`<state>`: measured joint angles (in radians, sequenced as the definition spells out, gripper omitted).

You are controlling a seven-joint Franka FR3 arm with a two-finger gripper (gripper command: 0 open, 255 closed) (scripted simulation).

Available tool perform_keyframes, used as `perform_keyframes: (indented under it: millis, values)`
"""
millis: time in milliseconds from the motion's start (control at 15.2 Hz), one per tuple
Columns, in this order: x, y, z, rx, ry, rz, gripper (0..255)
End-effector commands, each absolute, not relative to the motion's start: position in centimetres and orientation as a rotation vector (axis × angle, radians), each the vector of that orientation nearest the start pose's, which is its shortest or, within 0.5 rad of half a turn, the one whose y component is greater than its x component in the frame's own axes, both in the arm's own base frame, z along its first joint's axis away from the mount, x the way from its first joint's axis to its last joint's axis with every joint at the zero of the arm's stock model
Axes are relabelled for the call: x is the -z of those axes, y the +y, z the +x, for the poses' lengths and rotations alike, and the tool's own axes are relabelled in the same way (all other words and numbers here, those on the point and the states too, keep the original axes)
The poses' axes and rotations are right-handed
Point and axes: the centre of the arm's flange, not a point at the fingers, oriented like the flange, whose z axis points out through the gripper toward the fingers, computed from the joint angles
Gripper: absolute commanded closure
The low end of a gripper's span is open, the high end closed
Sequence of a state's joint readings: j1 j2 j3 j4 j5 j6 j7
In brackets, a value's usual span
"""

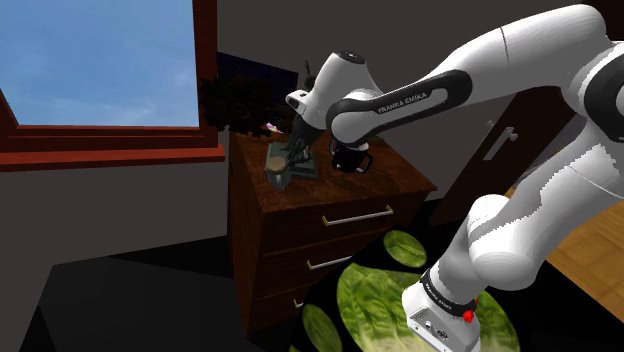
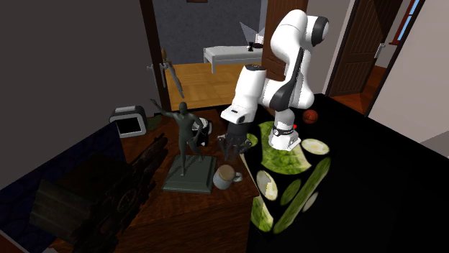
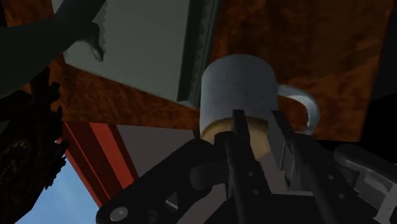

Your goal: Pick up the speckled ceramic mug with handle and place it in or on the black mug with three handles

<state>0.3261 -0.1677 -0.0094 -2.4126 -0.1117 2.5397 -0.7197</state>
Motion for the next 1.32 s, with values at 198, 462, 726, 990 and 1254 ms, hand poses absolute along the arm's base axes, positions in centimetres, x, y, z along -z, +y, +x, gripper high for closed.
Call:
perform_keyframes:
  millis: [198,462,726,990,1254]
  values:
    - [-43.4,15.5,47.2,0.447,-1.721,-2.748,255]
    - [-40.6,16.0,48.0,0.245,-2.34,-2.442,0]
    - [-38.8,15.9,48.5,0.222,-2.401,-2.401,0]
    - [-36.5,15.7,49.2,0.222,-2.401,-2.401,0]
    - [-36.5,15.7,49.2,0.222,-2.401,-2.401,0]
